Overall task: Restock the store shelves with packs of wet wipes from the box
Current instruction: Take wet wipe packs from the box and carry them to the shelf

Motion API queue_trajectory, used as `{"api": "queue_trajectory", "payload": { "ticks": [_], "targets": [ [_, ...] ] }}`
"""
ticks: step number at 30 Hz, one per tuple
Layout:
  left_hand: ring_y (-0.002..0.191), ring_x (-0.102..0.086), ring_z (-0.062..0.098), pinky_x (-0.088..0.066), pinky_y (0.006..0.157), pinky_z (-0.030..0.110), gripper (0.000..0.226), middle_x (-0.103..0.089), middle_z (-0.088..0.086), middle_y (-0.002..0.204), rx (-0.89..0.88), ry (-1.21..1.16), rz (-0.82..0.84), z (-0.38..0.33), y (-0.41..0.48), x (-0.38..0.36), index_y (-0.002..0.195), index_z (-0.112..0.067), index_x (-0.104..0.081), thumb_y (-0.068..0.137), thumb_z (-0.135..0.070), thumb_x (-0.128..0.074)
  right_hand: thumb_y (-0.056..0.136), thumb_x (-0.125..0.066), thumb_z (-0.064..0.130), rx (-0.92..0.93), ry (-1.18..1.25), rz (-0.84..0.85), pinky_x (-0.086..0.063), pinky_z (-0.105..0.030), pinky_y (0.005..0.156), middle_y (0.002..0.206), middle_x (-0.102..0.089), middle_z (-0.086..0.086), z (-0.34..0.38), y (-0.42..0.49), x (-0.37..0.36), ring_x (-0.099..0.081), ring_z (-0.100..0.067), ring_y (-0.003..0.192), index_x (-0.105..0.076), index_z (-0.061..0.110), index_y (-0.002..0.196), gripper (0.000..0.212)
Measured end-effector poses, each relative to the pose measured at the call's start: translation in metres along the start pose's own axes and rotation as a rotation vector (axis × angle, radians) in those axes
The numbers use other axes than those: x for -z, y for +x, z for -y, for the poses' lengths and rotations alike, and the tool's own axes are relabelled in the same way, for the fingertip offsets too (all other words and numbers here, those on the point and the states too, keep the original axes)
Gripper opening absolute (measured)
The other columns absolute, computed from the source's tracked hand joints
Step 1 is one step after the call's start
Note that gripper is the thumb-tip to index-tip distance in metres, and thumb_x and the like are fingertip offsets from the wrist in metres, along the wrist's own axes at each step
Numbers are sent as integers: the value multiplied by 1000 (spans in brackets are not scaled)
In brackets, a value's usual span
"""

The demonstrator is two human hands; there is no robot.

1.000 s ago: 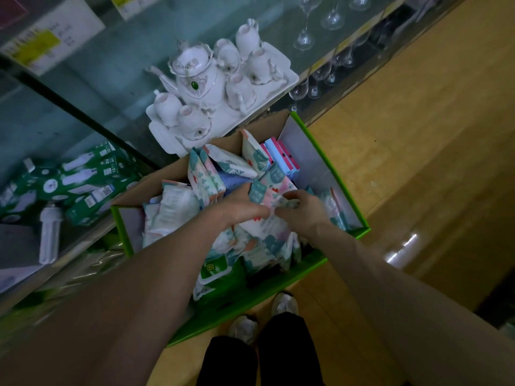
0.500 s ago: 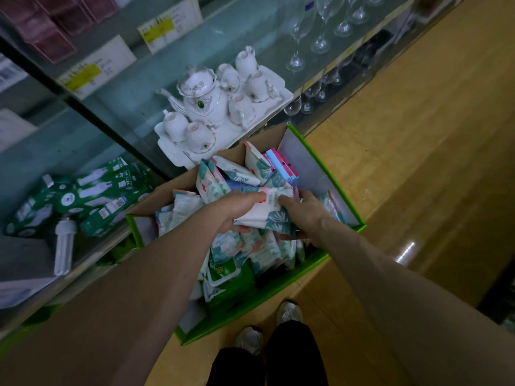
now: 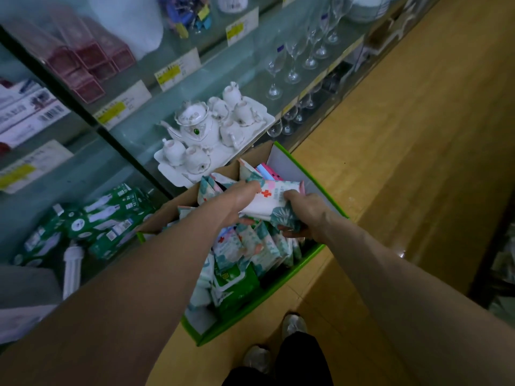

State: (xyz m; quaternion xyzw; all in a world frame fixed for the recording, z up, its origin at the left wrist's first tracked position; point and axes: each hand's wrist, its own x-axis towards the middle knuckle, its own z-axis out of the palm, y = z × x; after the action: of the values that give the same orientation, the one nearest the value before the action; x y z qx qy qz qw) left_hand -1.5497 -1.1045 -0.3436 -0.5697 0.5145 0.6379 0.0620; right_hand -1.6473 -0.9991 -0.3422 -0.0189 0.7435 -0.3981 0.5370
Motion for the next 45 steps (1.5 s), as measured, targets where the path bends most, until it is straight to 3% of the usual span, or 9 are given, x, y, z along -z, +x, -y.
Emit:
{"api": "queue_trajectory", "payload": {
  "ticks": [3, 6, 10, 12, 17, 22, 30, 40, 45],
  "targets": [
    [85, -52, 25, -49, 70, 36, 29, -50, 10, 101, -63, 32, 1, -12, -15, -2, 122, -13, -49, 97, -28, -45, 92, -57, 42, 56, -6, -42, -59, -48, 68, 111, -63, -22, 4, -16, 6, -67, -40, 89, -54, 3, 117, 46],
    [100, -56, 29, -49, 76, 38, 30, -55, 10, 113, -158, 86, 35, -23, -32, -4, 127, -21, -49, 98, -29, -47, 94, -56, 35, 105, 31, -78, -56, -35, 58, 102, -61, -18, 10, -36, 17, -63, -34, 83, -53, 8, 93, 27],
    [109, -58, 33, -51, 66, 34, 28, -55, 13, 126, -278, 133, 79, -43, -59, -12, 125, -25, -52, 97, -31, -48, 96, -52, 30, 146, 89, -92, -57, -34, 47, 105, -61, -21, 23, -70, 30, -64, -29, 60, -41, 8, 122, 36],
    [98, -62, 30, -52, 59, 33, 32, -56, 13, 124, -304, 163, 107, -55, -75, -19, 127, -21, -50, 97, -31, -49, 97, -49, 30, 208, 55, -141, -50, -27, 36, 112, -57, -21, 28, -86, 39, -62, -26, 55, -31, 11, 131, 42],
    [65, -58, 24, -46, 59, 32, 15, -61, 13, 88, -379, 241, 204, -94, -127, -44, 109, -15, -50, 99, -26, -49, 100, -41, 29, 370, -14, -310, -39, -18, 31, 118, -56, -22, 41, -137, 75, -60, -24, 56, -20, 14, 143, 51],
    [55, -52, 19, -41, 40, 21, 12, -57, 10, 74, -494, 408, 293, -137, -187, -86, 100, -11, -54, 98, -22, -49, 100, -38, 28, 498, -55, -477, -37, -19, 37, 111, -56, -14, 50, -211, 123, -60, -21, 56, -6, 24, 151, 61],
    [57, -53, 16, -41, 44, 19, 12, -60, 8, 78, -645, 585, 487, -177, -295, -189, 96, -15, -55, 100, -23, -47, 99, -37, 26, 467, -56, -745, -33, -14, 31, 84, -58, -7, 37, -324, 223, -59, -17, 50, -40, 19, 142, 43],
    [58, -54, 16, -42, 41, 19, 16, -59, 7, 83, -741, 813, 771, -179, -414, -354, 105, -11, -58, 97, -22, -50, 100, -37, 28, 346, 31, -1090, -37, -23, 39, 95, -65, -15, -34, -459, 341, -63, -24, 70, -55, 19, 128, 35],
    [58, -56, 15, -42, 41, 20, 20, -60, 8, 83, -769, 856, 898, -168, -480, -417, 110, -8, -58, 95, -21, -54, 100, -37, 27, 327, 75, -1183, -34, -19, 35, 85, -66, -14, -73, -525, 385, -59, -17, 54, -55, 19, 129, 35]
  ]
}}
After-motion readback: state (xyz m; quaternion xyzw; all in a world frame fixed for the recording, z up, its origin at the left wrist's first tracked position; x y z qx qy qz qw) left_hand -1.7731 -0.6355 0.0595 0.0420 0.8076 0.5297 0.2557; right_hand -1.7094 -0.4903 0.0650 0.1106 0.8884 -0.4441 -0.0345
